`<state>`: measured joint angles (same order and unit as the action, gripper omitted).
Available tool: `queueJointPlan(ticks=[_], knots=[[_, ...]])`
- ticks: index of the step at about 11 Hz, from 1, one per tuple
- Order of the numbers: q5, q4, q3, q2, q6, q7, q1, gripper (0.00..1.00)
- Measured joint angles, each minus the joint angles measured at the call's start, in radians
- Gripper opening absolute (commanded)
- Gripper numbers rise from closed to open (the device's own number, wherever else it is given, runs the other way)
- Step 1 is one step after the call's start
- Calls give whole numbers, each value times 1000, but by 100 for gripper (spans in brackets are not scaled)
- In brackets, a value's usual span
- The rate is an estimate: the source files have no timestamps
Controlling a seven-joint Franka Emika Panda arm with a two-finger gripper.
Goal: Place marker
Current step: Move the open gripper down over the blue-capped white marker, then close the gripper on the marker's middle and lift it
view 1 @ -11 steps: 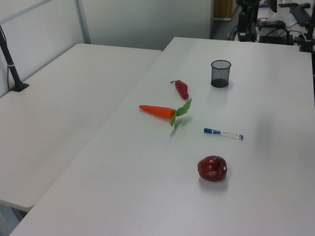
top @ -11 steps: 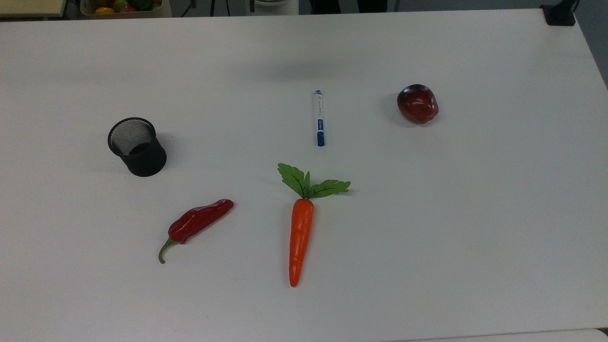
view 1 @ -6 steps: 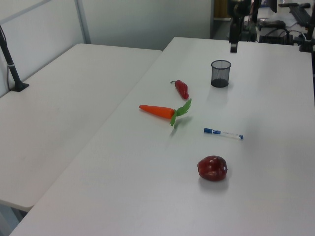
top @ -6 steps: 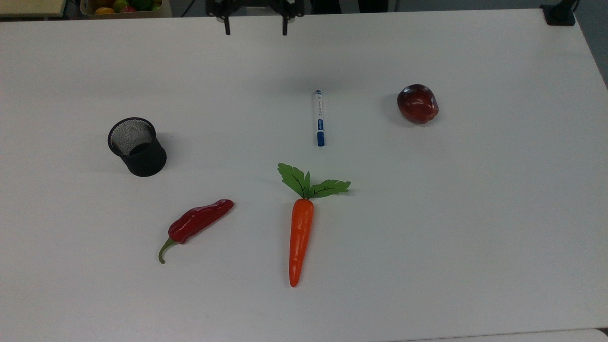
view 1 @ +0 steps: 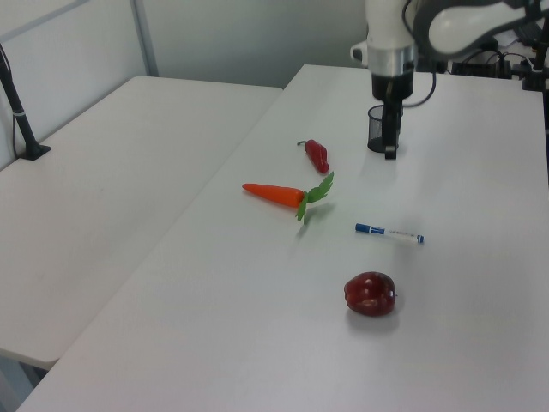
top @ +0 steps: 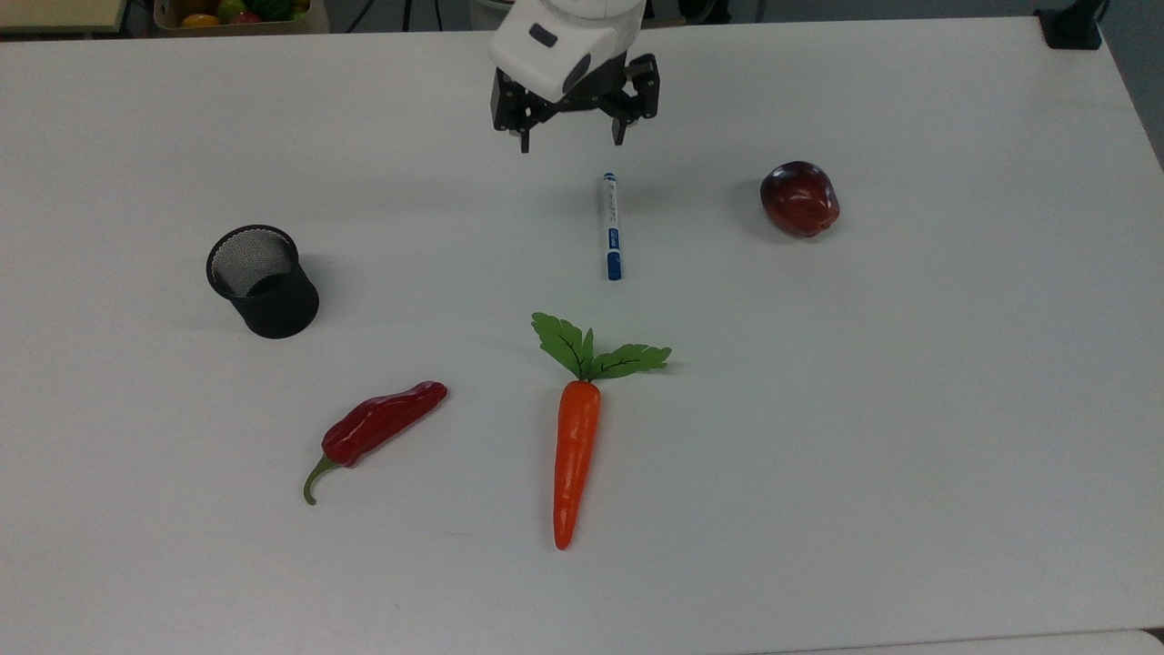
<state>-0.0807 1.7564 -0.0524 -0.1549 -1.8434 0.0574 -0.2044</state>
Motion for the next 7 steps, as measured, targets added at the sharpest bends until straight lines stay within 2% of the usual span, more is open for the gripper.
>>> queueJointPlan(ticks=[4, 6, 7], knots=[[0, 38, -1, -99, -100, 85, -48, 96], [0, 42, -1, -162, -154, 115, -53, 83], [0, 44, -1, -190, -187, 132, -57, 72]])
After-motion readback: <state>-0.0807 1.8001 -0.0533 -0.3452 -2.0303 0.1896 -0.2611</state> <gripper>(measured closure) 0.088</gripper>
